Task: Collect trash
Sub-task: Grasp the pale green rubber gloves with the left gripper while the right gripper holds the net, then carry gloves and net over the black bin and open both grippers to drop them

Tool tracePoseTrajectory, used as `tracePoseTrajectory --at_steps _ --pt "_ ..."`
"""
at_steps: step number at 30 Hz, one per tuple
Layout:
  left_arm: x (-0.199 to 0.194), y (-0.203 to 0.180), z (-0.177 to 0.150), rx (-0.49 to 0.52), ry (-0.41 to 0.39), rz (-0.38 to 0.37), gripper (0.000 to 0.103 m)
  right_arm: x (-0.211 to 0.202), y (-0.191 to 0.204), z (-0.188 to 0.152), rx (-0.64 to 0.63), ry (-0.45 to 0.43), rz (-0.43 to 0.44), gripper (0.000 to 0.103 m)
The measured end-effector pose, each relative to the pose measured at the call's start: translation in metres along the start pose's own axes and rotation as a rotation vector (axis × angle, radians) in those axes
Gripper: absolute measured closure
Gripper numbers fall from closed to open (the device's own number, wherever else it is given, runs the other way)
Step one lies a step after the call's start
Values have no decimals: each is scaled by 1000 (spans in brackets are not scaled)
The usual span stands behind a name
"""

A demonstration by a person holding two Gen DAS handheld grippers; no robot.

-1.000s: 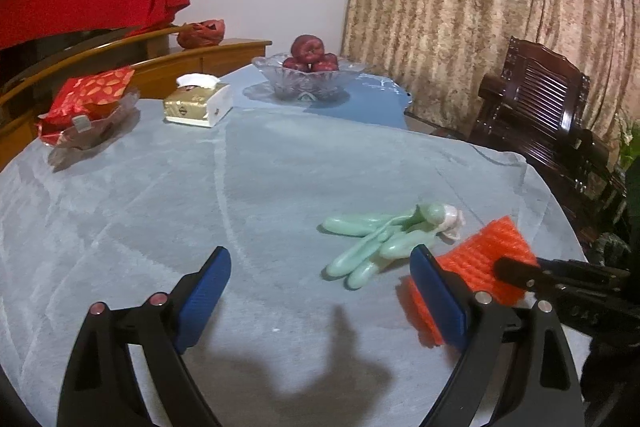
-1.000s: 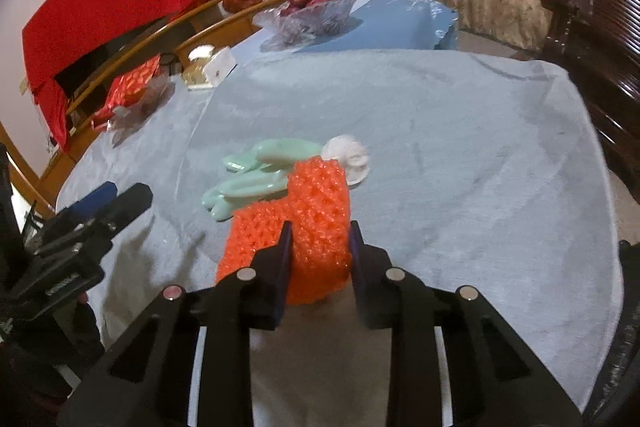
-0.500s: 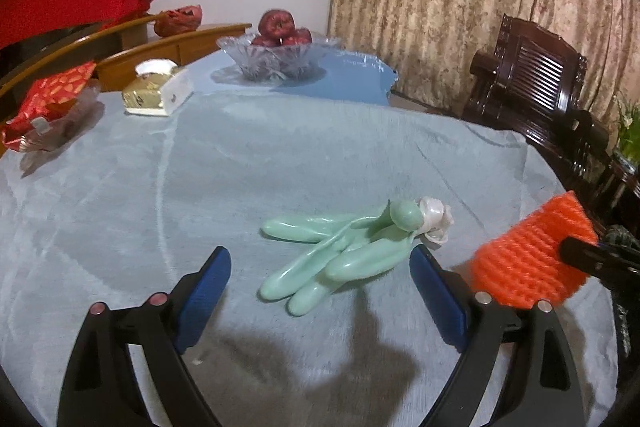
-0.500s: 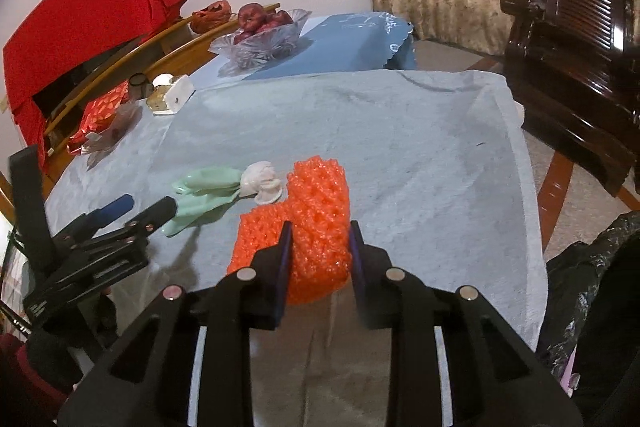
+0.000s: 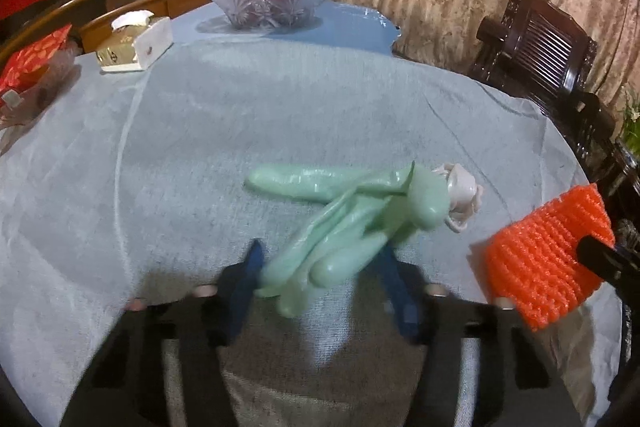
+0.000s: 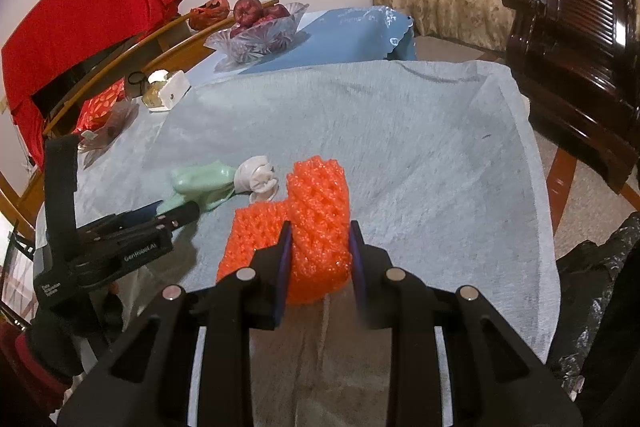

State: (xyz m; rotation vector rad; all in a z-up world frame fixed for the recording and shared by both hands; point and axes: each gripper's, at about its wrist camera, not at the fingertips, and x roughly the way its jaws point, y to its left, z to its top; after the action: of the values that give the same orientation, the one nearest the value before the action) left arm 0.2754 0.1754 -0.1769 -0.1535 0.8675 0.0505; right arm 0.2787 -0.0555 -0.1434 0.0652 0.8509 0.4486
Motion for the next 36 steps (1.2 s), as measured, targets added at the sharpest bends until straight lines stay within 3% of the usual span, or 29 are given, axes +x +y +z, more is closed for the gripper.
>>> tracePoseTrajectory --at_steps 4,6,24,36 --pt "0 -11 -1 48 -2 -27 89 1 0 -1 5 4 1 77" --pt "-2 -14 0 54 -11 -38 93 1 0 -1 4 2 1 77" --pt "-70 -2 -5 -52 -129 -143 94 -13 -3 -2 18 -16 7 77" --pt "-113 -17 -4 -21 -182 -178 94 -61 6 5 -2 -90 15 77"
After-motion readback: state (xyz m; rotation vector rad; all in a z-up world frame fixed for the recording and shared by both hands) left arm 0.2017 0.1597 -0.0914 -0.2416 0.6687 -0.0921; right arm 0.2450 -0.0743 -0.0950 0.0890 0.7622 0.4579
